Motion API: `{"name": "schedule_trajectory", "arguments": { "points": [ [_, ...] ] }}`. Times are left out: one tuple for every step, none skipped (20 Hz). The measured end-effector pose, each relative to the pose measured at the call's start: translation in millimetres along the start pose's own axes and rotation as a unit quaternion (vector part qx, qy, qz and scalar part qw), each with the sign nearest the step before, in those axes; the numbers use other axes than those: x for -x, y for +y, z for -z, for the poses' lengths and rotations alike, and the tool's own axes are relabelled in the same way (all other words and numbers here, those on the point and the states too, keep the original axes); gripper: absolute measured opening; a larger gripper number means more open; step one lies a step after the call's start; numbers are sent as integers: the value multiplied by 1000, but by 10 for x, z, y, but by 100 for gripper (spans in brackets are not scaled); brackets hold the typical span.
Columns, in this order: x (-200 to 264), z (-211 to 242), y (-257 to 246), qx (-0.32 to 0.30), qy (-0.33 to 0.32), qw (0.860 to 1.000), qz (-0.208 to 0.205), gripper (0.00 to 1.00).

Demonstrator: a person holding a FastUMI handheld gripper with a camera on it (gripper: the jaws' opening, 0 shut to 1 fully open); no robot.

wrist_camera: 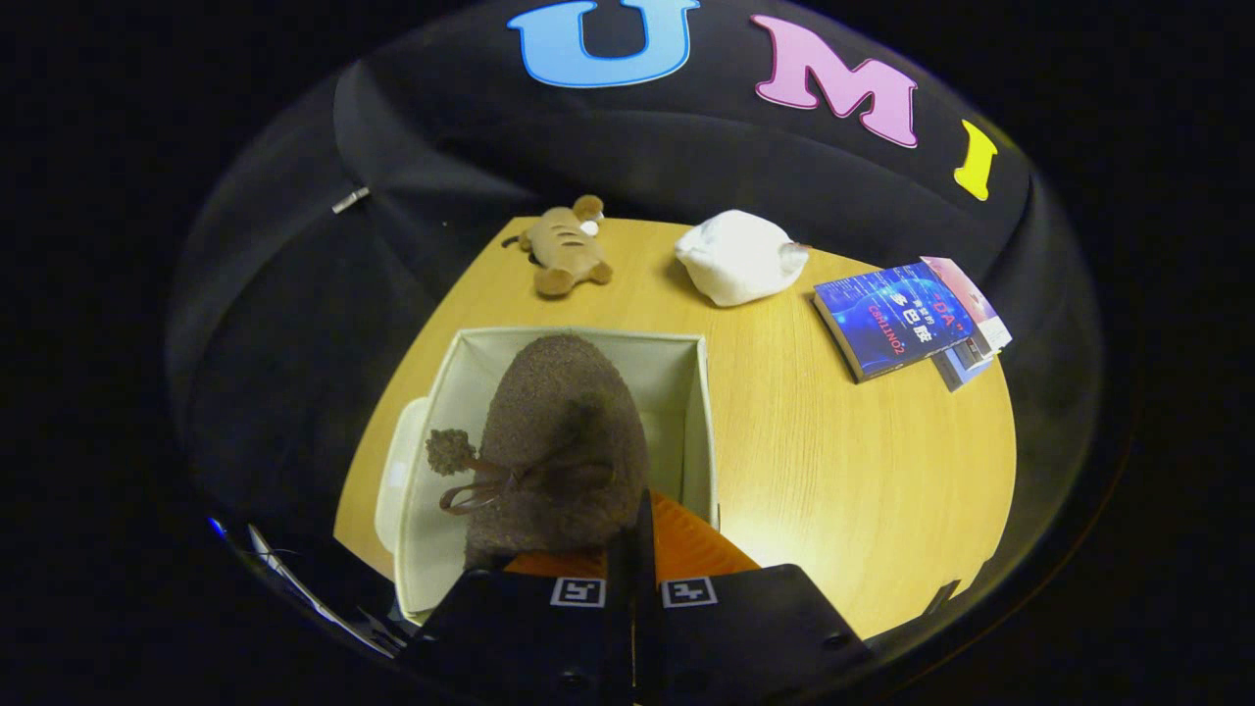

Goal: Open the storage box then place both shoes into the box .Put the left shoe in first, then the right shoe, with the right side of both shoes facing outward in a uniform manner.

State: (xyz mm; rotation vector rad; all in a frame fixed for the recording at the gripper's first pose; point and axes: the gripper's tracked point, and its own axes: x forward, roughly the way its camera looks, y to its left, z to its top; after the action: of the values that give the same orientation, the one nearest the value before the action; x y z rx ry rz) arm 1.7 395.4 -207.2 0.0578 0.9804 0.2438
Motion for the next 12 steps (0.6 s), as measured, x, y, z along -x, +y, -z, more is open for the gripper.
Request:
{"name": "schedule_trajectory", "arguments": {
  "points": [
    [-59,32,-34,3,4,1000,15,6],
    [-105,53,-59,5,7,1000,29,6],
    [-143,75,-84,8,10,999,37,6],
    [-173,88,-56,8,11,999,36,7],
    [-192,90,-29,11,14,999,34,9],
    [-203,94,7,11,14,999,30,11],
    [-214,110,37,13,16,999,27,17],
    [-209,121,56,16,17,999,25,21],
    [-224,137,54,22,19,999,26,27],
    [-208,159,81,23,20,999,16,27],
    [-220,153,116,24,17,1000,9,32],
    [-185,146,205,22,19,1000,-7,38]
  ]
}}
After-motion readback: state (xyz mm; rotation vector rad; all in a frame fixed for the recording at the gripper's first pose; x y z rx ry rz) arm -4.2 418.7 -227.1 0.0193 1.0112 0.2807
